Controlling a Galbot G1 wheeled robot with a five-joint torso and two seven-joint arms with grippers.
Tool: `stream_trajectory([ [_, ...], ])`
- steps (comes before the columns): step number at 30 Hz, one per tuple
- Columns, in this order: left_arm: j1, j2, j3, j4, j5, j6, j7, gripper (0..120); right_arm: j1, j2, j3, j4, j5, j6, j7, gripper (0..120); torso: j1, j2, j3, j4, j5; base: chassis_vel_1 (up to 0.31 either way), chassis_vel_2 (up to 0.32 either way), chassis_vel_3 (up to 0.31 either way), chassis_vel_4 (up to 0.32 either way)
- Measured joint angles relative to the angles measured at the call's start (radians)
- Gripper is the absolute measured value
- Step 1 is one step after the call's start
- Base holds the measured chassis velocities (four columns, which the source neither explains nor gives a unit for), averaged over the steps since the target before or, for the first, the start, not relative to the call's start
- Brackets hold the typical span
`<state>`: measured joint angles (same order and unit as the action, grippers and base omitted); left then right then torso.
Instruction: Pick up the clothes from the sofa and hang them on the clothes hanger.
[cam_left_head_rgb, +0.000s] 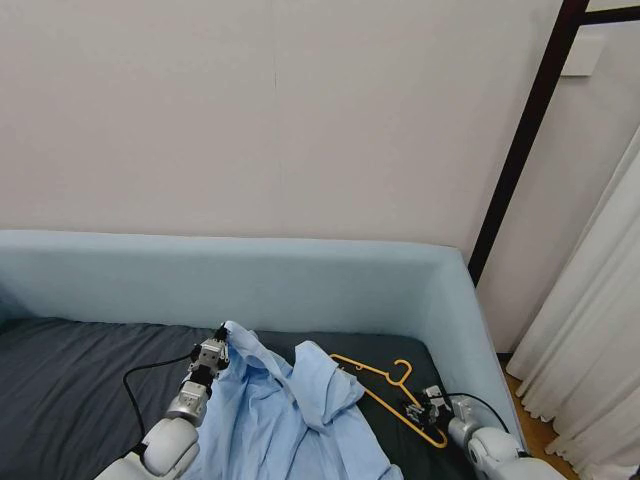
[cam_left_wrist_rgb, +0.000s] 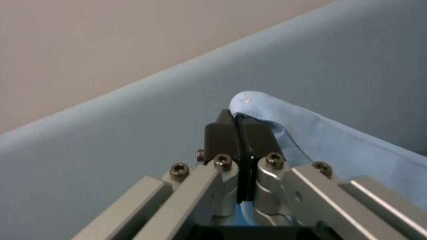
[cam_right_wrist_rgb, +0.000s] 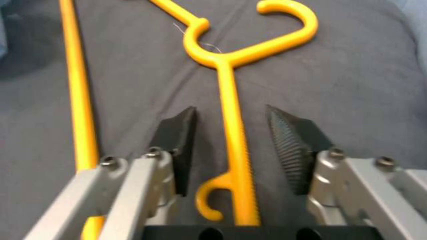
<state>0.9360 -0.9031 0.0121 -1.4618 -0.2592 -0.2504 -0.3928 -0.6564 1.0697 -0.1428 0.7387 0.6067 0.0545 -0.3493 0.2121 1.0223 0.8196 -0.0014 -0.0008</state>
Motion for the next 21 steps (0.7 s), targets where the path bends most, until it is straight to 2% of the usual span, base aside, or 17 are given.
stream_trajectory([
  [2,0.002,0.001,0.000,-0.002,0.000,-0.001,0.001,0,0.003,0.000,-0.002,-0.005,-0.003,0.000,-0.005,34,0.000,0.000,0.000,0.0000,-0.0001,0.000,0.000,0.000,0.000],
  [6,0.003,0.003,-0.001,-0.001,-0.005,-0.005,0.003,0,0.001,-0.003,-0.016,-0.002,-0.026,0.010,-0.031,15,0.000,0.000,0.000,0.0001,-0.0001,0.000,0.000,0.000,0.000],
  [10,0.003,0.002,0.001,0.000,-0.005,-0.005,0.005,0,-0.002,-0.004,-0.024,-0.003,-0.059,0.026,-0.046,5,0.000,0.000,0.000,0.0000,0.0000,0.000,0.000,0.000,0.000],
  [17,0.003,0.004,0.005,-0.007,-0.006,-0.006,0.006,0,-0.007,-0.010,-0.022,0.015,-0.067,0.029,-0.034,4,0.000,0.000,0.000,0.0001,0.0000,0.000,0.000,0.000,0.000],
  [21,0.001,0.014,0.007,-0.012,-0.013,-0.003,0.010,0,-0.032,-0.038,-0.006,0.116,-0.013,0.028,0.072,4,0.000,0.000,0.000,-0.0001,-0.0001,0.000,0.000,0.000,0.000],
])
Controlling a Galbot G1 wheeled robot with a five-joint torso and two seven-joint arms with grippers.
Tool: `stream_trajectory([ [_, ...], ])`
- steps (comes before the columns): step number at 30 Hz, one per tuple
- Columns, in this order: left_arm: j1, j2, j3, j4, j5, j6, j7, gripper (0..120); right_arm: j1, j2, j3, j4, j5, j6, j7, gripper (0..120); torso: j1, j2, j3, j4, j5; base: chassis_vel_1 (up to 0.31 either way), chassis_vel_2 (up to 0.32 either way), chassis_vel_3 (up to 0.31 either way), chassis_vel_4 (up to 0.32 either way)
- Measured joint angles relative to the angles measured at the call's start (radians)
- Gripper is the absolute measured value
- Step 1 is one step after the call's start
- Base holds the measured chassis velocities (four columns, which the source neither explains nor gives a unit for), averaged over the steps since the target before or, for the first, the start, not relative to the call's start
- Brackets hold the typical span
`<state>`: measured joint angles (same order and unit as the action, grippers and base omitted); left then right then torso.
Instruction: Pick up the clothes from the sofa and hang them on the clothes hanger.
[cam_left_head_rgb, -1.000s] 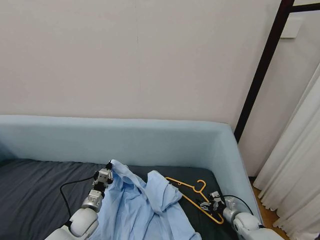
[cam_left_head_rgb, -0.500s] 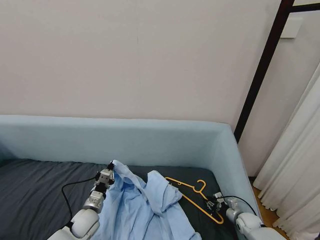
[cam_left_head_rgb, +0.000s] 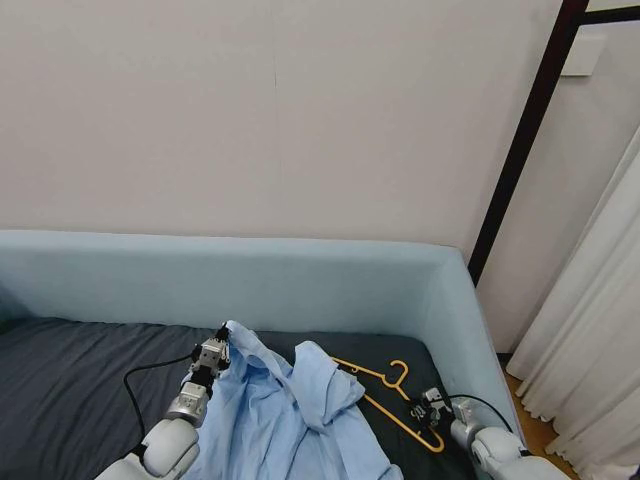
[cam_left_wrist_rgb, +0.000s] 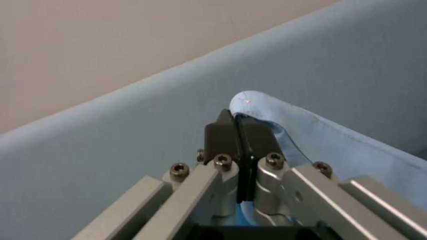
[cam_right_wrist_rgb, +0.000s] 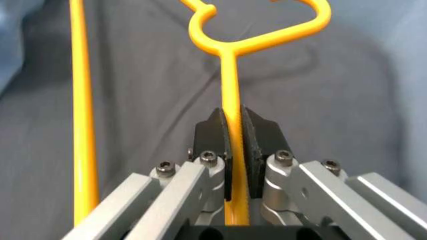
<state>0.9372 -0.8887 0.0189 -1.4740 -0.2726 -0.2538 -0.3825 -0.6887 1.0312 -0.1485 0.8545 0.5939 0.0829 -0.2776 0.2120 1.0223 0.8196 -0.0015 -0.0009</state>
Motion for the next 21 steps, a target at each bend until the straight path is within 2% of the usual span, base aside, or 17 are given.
stream_trajectory([
  [1,0.000,0.000,0.000,0.000,0.000,0.000,0.000,0,0.000,0.000,0.000,0.000,0.000,0.000,0.000,4,0.000,0.000,0.000,0.0000,0.0000,0.000,0.000,0.000,0.000],
  [5,-0.009,0.007,0.007,-0.008,-0.021,0.013,0.004,0,-0.062,-0.058,0.031,0.214,0.086,0.028,0.153,4,0.000,0.000,0.000,0.0004,-0.0002,0.000,0.000,0.000,0.000],
  [6,-0.009,0.007,0.007,-0.008,-0.021,0.013,0.004,0,-0.062,-0.058,0.031,0.214,0.086,0.028,0.153,4,0.000,0.000,0.000,0.0004,-0.0002,0.000,0.000,0.000,0.000],
  [7,-0.012,0.009,0.009,-0.009,-0.026,0.020,0.004,0,-0.084,-0.075,0.039,0.270,0.079,0.040,0.190,4,0.000,0.000,0.000,0.0004,-0.0001,0.000,0.000,0.000,0.000],
  [10,-0.021,0.021,0.023,-0.015,-0.041,0.041,0.004,0,-0.172,-0.136,0.066,0.440,-0.036,0.092,0.261,4,0.000,0.000,0.000,0.0000,0.0001,0.000,0.000,0.000,0.000],
  [11,-0.021,0.021,0.023,-0.015,-0.041,0.041,0.004,0,-0.172,-0.136,0.066,0.440,-0.036,0.092,0.261,4,0.000,0.000,0.000,0.0000,0.0001,0.000,0.000,0.000,0.000],
  [15,-0.032,0.038,0.035,-0.044,-0.089,0.077,0.002,0,-0.287,-0.202,0.089,0.630,-0.264,0.145,0.319,4,0.000,0.000,0.000,-0.0001,0.0000,0.000,0.000,0.000,0.000],
  [16,-0.033,0.043,0.035,-0.056,-0.103,0.092,0.001,0,-0.309,-0.210,0.093,0.661,-0.324,0.164,0.329,4,0.000,0.000,0.000,-0.0001,-0.0001,0.000,0.000,0.000,0.000],
  [17,-0.033,0.043,0.035,-0.056,-0.103,0.092,0.001,0,-0.309,-0.210,0.093,0.661,-0.324,0.164,0.329,4,0.000,0.000,0.000,-0.0001,-0.0001,0.000,0.000,0.000,0.000],
  [20,-0.026,0.063,0.035,-0.106,-0.132,0.146,-0.018,0,-0.377,-0.221,0.112,0.740,-0.500,0.224,0.343,4,0.000,0.000,0.000,0.0007,0.0001,0.000,0.000,0.000,0.000],
  [21,-0.026,0.063,0.035,-0.106,-0.132,0.146,-0.018,0,-0.377,-0.221,0.112,0.740,-0.500,0.224,0.343,4,0.000,0.000,0.000,0.0007,0.0001,0.000,0.000,0.000,0.000],
])
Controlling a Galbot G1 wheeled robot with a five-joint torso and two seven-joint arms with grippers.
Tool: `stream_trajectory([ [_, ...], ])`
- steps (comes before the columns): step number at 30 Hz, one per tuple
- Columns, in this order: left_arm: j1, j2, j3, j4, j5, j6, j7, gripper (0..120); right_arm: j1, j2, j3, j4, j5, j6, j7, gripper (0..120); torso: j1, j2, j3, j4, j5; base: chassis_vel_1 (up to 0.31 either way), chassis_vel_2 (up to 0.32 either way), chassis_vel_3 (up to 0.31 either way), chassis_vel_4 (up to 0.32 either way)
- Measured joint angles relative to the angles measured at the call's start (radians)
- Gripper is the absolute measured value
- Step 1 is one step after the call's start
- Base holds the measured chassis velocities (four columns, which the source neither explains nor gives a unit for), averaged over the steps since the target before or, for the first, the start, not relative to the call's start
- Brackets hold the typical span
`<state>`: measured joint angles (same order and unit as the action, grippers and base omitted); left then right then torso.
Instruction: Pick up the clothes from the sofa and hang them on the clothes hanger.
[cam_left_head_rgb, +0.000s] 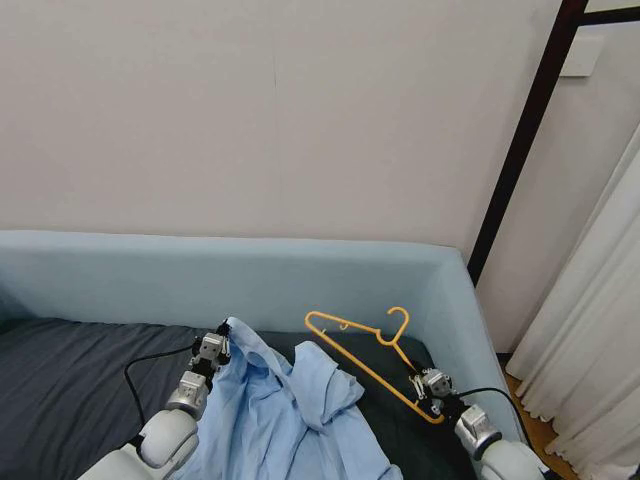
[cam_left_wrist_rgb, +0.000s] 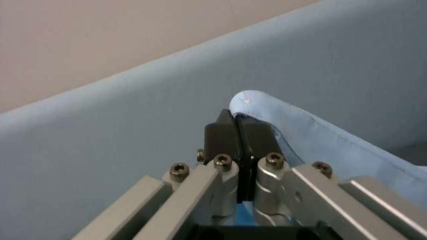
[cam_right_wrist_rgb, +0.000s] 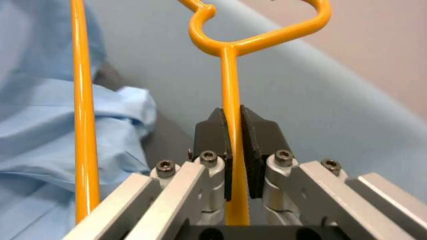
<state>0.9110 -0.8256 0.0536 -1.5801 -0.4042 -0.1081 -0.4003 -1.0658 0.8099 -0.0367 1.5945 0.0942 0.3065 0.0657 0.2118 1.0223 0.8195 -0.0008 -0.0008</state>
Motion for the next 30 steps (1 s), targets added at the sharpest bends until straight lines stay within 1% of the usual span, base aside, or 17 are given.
stream_trajectory([
  [2,0.005,0.006,0.001,-0.034,-0.011,0.026,-0.012,0,-0.045,-0.002,0.009,0.045,-0.063,0.014,0.012,4,0.000,0.000,0.000,-0.0002,-0.0002,0.000,0.000,0.000,0.000],
  [5,0.008,0.027,0.016,-0.110,-0.051,0.089,-0.037,0,-0.112,-0.004,0.010,0.104,-0.168,0.024,0.032,4,0.000,0.000,0.000,-0.0009,-0.0002,0.000,0.000,0.000,0.000],
  [6,0.008,0.027,0.016,-0.110,-0.051,0.089,-0.037,0,-0.112,-0.004,0.010,0.104,-0.168,0.024,0.032,4,0.000,0.000,0.000,-0.0009,-0.0002,0.000,0.000,0.000,0.000],
  [8,0.005,0.044,0.026,-0.154,-0.066,0.120,-0.044,0,-0.133,0.009,-0.009,0.123,-0.219,0.025,0.040,4,0.000,0.000,0.000,-0.0009,-0.0001,0.000,0.000,0.000,0.000],
  [10,0.004,0.055,0.032,-0.181,-0.071,0.136,-0.046,0,-0.131,0.027,-0.037,0.125,-0.243,0.015,0.051,4,0.000,0.000,0.000,-0.0006,0.0000,0.000,0.000,0.000,0.000],
  [11,0.004,0.055,0.032,-0.181,-0.071,0.136,-0.046,0,-0.131,0.027,-0.037,0.125,-0.243,0.015,0.051,4,0.000,0.000,0.000,-0.0006,0.0000,0.000,0.000,0.000,0.000],
  [15,0.014,0.078,0.034,-0.236,-0.084,0.163,-0.056,0,-0.084,0.077,-0.097,0.084,-0.250,-0.016,0.089,4,0.000,0.000,0.000,-0.0004,0.0001,0.000,0.000,0.000,0.000],
  [16,0.014,0.078,0.034,-0.236,-0.084,0.163,-0.056,0,-0.084,0.077,-0.097,0.084,-0.250,-0.016,0.089,4,0.000,0.000,0.000,-0.0004,0.0001,0.000,0.000,0.000,0.000],
  [17,0.019,0.085,0.033,-0.252,-0.091,0.171,-0.060,0,-0.071,0.090,-0.112,0.073,-0.243,-0.027,0.097,4,0.000,0.000,0.000,-0.0005,-0.0005,0.000,0.000,0.000,0.000],
  [20,0.035,0.106,0.022,-0.292,-0.100,0.187,-0.068,0,-0.028,0.137,-0.156,0.047,-0.228,-0.060,0.125,4,0.000,0.000,0.000,-0.0004,0.0002,0.000,0.000,0.000,0.000],
  [21,0.039,0.109,0.018,-0.298,-0.101,0.188,-0.068,0,-0.016,0.152,-0.166,0.038,-0.227,-0.074,0.142,4,0.000,0.000,0.000,-0.0005,-0.0002,0.000,0.000,0.000,0.000],
  [22,0.039,0.109,0.018,-0.298,-0.101,0.188,-0.068,0,-0.016,0.152,-0.166,0.038,-0.227,-0.074,0.142,4,0.000,0.000,0.000,-0.0005,-0.0002,0.000,0.000,0.000,0.000],
  [25,0.064,0.117,0.002,-0.318,-0.101,0.190,-0.068,0,0.023,0.187,-0.185,0.009,-0.221,-0.111,0.198,4,0.000,0.000,0.000,-0.0003,-0.0001,0.000,0.000,0.000,0.000],
  [30,0.093,0.120,-0.011,-0.341,-0.097,0.192,-0.068,0,0.051,0.197,-0.188,-0.016,-0.214,-0.139,0.248,4,0.000,0.000,0.000,-0.0006,-0.0002,0.000,0.000,0.000,0.000],
])
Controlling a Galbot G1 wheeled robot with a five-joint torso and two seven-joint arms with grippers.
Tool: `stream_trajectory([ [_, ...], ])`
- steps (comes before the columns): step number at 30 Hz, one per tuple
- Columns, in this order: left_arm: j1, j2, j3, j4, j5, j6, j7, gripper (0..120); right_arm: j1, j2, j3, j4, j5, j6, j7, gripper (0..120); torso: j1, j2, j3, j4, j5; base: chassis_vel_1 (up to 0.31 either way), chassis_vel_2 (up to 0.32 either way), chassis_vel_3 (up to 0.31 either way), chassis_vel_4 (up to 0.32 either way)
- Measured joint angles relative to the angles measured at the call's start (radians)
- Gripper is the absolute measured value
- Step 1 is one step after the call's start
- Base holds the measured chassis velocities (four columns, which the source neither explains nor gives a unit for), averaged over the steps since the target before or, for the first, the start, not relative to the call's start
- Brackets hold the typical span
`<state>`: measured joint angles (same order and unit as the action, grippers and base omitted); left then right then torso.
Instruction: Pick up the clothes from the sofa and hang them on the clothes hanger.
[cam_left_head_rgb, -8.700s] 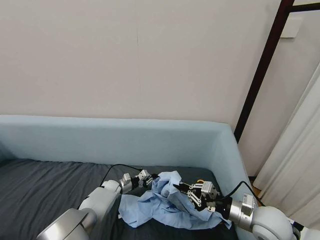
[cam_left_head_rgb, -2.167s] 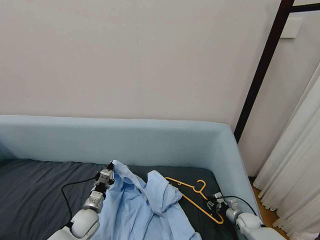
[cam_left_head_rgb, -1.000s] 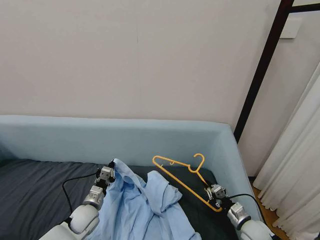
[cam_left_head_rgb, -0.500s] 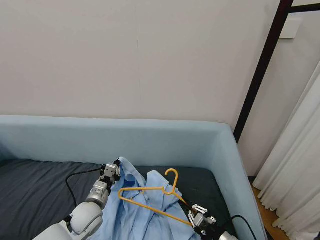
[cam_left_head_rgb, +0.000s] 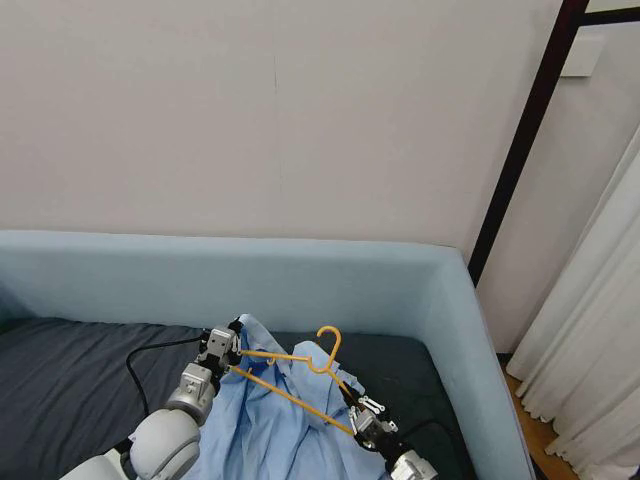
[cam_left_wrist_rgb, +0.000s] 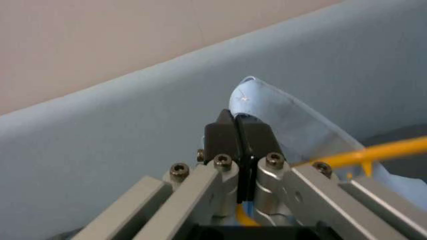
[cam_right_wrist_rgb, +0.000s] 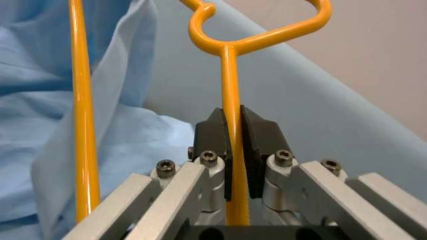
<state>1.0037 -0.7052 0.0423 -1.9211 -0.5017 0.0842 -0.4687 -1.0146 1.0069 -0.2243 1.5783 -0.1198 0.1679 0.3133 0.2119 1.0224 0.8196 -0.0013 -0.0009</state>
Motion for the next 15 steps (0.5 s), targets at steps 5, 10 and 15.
stream_trajectory([
  [5,0.022,0.006,-0.005,-0.020,0.014,0.001,0.006,0,0.023,-0.004,0.005,-0.026,0.002,-0.014,0.029,4,0.000,0.000,0.000,0.0000,0.0000,0.000,0.000,0.000,0.000],
  [10,0.005,0.000,0.016,-0.022,0.019,0.001,0.009,0,0.029,-0.006,-0.001,-0.025,0.005,-0.023,0.049,4,0.000,0.000,0.000,0.0000,0.0002,0.000,0.000,0.000,0.000],
  [15,-0.030,-0.023,0.070,-0.021,0.032,0.013,0.010,0,0.042,0.003,-0.020,-0.008,0.009,-0.037,0.064,4,0.000,0.000,0.000,-0.0001,0.0001,0.000,0.000,0.000,0.000],
])
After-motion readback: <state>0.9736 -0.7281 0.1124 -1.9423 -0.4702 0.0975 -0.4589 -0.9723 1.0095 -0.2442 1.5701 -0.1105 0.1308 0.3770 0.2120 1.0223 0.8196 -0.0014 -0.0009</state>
